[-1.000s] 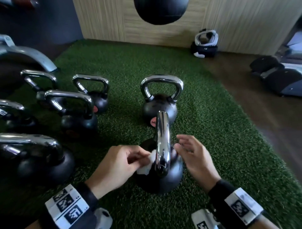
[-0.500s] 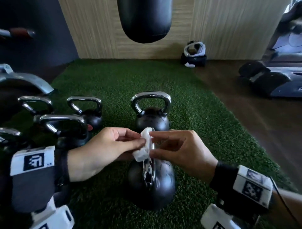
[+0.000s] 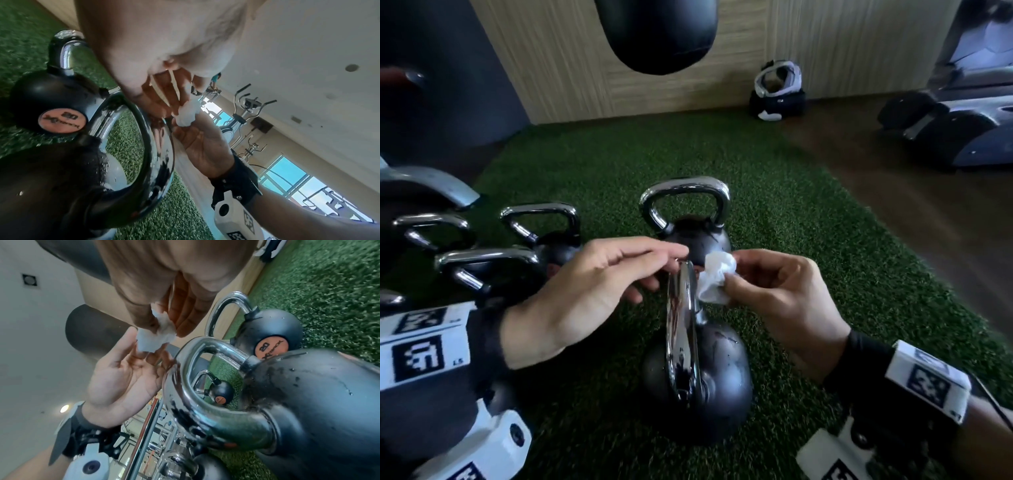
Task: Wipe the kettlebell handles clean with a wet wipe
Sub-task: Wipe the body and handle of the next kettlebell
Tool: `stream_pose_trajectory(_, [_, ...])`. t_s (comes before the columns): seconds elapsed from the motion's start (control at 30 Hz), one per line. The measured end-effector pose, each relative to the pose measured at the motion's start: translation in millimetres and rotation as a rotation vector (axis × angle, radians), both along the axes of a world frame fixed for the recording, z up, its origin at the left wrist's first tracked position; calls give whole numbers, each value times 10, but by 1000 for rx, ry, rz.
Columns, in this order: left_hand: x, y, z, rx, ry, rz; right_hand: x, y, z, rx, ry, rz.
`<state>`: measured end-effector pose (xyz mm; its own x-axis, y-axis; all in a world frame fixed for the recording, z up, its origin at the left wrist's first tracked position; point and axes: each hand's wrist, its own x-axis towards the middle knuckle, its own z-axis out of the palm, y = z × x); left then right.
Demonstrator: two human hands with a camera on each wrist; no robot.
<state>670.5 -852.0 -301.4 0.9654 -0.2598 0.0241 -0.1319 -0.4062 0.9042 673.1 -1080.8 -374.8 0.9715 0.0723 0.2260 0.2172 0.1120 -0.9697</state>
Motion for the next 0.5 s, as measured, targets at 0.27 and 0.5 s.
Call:
stream_pose_trajectory(0.27, [-126,367,-1203,707,-130,-246,332,-67,-587,-483,128,-243])
stream_pose_trajectory(0.5, [-302,-137,-1593,304,-257,-84,603,114,-933,-512,127,-174])
